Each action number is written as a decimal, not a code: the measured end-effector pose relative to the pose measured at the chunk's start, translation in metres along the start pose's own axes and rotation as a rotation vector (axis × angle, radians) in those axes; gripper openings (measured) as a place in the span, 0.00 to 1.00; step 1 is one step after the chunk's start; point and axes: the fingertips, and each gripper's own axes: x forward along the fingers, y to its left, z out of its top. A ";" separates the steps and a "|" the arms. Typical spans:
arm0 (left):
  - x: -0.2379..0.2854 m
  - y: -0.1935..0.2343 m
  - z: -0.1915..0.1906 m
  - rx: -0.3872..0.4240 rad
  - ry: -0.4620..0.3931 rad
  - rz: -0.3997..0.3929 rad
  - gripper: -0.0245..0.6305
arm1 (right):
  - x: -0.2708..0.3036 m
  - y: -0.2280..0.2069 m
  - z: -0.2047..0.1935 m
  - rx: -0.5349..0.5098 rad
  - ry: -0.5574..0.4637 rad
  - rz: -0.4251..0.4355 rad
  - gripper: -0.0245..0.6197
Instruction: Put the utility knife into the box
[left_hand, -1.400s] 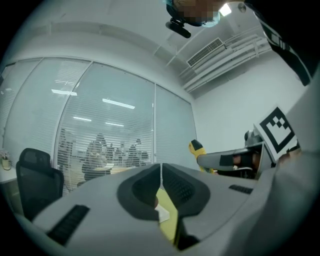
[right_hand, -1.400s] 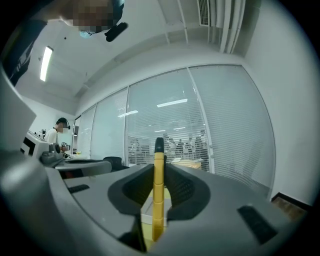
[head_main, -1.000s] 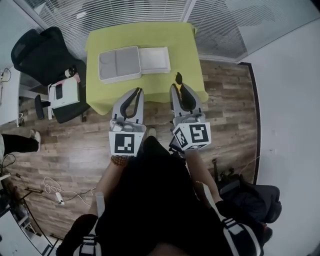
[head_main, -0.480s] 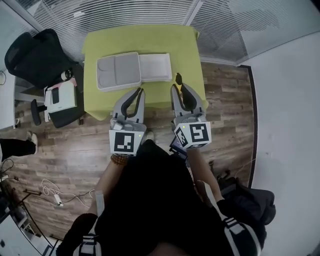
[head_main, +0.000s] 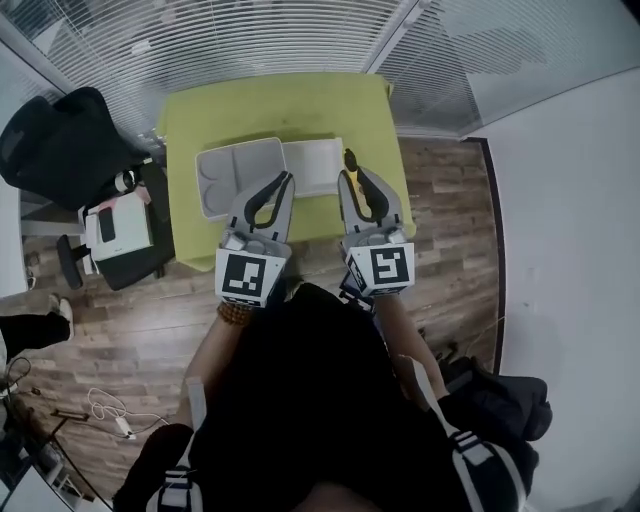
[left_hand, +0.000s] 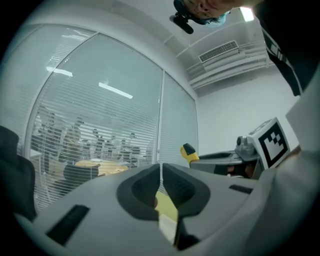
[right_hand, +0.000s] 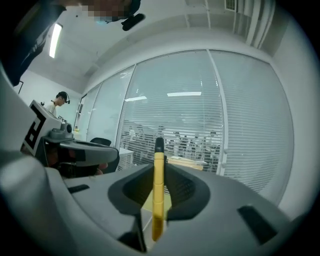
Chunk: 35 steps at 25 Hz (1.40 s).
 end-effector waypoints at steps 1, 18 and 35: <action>0.003 0.005 -0.001 0.000 0.005 -0.013 0.07 | 0.006 0.002 0.000 -0.018 0.007 0.004 0.15; 0.090 0.011 -0.013 0.015 0.103 -0.182 0.15 | 0.061 -0.056 -0.023 -0.393 0.035 0.098 0.15; 0.118 -0.026 -0.024 0.020 0.157 -0.435 0.34 | 0.069 -0.066 -0.054 -0.903 0.001 0.194 0.15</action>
